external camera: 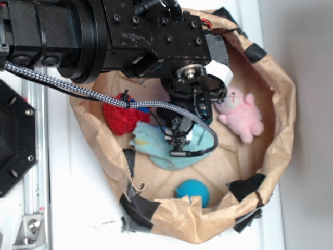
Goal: Grab the plastic pickle.
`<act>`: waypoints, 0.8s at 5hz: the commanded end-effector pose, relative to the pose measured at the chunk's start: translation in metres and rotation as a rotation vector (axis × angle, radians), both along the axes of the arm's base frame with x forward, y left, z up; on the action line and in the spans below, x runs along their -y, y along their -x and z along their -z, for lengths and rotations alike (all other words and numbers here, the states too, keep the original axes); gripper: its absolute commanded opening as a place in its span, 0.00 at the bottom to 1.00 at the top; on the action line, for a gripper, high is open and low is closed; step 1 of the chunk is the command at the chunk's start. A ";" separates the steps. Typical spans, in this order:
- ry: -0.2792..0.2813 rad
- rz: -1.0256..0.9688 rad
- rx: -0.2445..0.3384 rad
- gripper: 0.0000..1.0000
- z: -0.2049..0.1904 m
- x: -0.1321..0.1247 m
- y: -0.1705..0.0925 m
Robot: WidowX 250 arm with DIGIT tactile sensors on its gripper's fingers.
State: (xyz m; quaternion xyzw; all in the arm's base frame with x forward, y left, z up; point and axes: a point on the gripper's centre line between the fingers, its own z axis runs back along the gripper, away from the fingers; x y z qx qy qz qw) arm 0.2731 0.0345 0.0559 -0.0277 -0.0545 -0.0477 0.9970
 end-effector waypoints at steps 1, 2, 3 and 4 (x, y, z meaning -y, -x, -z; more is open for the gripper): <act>-0.038 0.056 -0.006 1.00 0.028 -0.012 0.001; -0.106 0.111 -0.069 1.00 0.044 -0.008 -0.004; -0.105 0.100 -0.069 0.00 0.043 -0.008 -0.007; -0.130 0.107 -0.064 0.00 0.037 -0.006 -0.010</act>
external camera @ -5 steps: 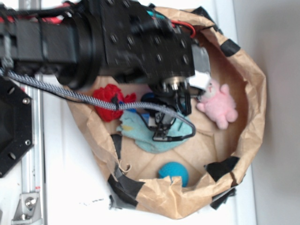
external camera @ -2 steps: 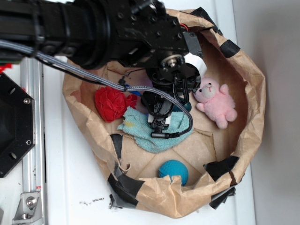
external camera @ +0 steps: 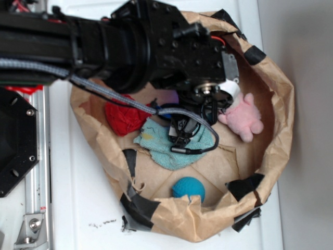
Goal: Grab the plastic pickle.
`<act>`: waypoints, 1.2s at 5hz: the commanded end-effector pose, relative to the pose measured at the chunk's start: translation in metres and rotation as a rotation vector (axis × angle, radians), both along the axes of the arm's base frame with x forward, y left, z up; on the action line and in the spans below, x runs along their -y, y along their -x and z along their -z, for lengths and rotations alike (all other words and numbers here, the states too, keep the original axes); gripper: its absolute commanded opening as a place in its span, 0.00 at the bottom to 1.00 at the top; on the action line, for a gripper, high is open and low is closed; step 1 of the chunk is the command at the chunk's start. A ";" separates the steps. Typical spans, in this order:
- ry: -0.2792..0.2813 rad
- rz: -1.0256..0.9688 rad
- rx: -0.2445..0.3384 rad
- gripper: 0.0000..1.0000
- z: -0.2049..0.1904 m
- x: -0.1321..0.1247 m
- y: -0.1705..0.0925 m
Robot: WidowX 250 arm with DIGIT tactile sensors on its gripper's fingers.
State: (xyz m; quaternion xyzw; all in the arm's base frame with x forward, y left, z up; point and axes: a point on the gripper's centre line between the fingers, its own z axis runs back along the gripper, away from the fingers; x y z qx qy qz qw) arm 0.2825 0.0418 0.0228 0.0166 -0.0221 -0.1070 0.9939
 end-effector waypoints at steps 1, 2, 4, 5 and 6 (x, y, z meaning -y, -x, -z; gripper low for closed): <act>-0.036 0.009 -0.017 0.00 0.006 0.007 -0.001; -0.042 0.047 -0.076 0.00 0.003 0.013 0.000; -0.070 -0.079 0.021 0.00 -0.060 -0.002 0.005; -0.061 -0.144 0.111 0.00 -0.110 -0.010 0.014; -0.085 -0.228 0.092 0.00 -0.158 -0.002 0.020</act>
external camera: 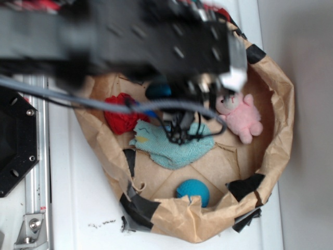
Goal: Grab the plastic pickle.
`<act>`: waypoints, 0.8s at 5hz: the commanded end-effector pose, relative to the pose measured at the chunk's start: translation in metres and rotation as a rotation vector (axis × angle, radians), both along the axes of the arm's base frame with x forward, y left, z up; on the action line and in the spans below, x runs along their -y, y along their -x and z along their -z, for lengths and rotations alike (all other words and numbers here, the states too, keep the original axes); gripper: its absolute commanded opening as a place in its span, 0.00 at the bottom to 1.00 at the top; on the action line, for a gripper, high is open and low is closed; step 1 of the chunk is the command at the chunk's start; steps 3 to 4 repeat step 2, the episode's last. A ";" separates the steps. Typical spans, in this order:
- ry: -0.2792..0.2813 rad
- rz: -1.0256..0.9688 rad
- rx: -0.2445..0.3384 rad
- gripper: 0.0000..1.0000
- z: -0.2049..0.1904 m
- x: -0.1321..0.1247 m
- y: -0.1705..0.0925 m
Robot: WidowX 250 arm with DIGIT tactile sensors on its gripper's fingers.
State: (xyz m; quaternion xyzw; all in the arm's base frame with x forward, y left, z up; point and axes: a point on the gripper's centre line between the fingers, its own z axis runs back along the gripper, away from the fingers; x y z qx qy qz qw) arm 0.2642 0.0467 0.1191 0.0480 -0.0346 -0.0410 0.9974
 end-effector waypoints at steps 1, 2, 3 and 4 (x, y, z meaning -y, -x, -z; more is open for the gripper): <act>0.012 -0.221 0.025 0.00 -0.059 0.021 0.005; 0.005 -0.233 -0.002 0.00 -0.053 0.028 0.008; 0.005 -0.233 -0.002 0.00 -0.053 0.028 0.008; 0.005 -0.233 -0.002 0.00 -0.053 0.028 0.008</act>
